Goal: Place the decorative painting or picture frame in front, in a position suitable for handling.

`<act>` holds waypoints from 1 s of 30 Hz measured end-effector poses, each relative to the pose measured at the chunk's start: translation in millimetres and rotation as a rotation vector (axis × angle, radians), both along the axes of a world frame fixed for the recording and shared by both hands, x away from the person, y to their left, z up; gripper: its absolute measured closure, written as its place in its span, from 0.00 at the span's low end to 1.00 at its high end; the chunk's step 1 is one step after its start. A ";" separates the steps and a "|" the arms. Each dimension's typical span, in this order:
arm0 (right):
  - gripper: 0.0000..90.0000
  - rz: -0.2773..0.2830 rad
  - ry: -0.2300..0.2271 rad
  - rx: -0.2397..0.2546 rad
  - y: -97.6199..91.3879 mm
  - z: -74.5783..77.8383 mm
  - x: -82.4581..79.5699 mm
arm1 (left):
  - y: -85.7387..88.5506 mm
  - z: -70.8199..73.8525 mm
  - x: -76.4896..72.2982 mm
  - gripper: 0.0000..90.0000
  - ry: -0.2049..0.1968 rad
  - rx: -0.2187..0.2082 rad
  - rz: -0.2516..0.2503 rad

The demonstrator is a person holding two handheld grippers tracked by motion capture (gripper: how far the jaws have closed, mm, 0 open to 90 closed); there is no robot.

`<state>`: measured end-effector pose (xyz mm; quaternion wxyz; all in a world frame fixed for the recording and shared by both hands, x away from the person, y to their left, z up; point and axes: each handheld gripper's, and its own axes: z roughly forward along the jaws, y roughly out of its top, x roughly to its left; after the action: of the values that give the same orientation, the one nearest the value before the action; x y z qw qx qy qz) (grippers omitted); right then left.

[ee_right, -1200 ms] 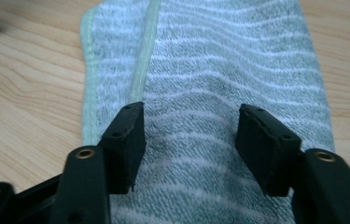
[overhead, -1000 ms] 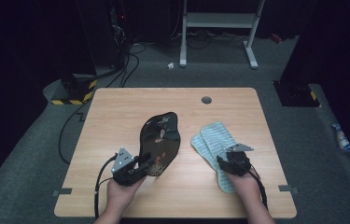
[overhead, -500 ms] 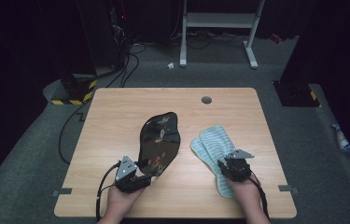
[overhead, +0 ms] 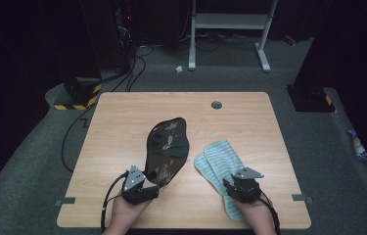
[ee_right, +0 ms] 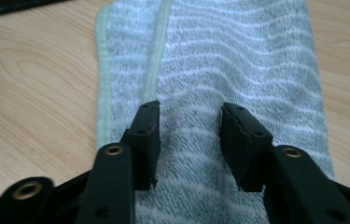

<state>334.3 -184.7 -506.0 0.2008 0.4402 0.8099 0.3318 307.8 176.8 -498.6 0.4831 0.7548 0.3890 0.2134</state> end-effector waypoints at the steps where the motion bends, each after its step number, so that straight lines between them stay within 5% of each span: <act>1: 0.56 -0.001 -0.004 -0.002 -0.2 1.9 0.5 | 0.2 -0.2 0.3 0.39 -0.001 0.002 -0.001; 8: 0.35 -0.021 0.049 0.022 -1.4 1.0 13.5 | 0.2 -4.6 2.2 0.39 -0.005 0.013 -0.006; 17: 0.30 -0.042 0.070 0.002 -8.9 0.3 20.0 | 2.4 -4.5 2.4 0.39 -0.003 0.012 0.001; 20: 0.36 -0.034 0.099 -0.031 -4.9 -5.3 21.2 | 2.2 -4.6 2.1 0.40 -0.003 0.017 -0.001; 30: 0.67 -0.003 0.083 -0.048 -3.4 -4.4 18.1 | 2.6 -5.2 2.0 0.44 0.010 0.021 -0.010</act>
<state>352.4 -188.1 -510.4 0.1779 0.4496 0.8246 0.2935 309.8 179.4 -503.8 0.4744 0.7628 0.3855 0.2111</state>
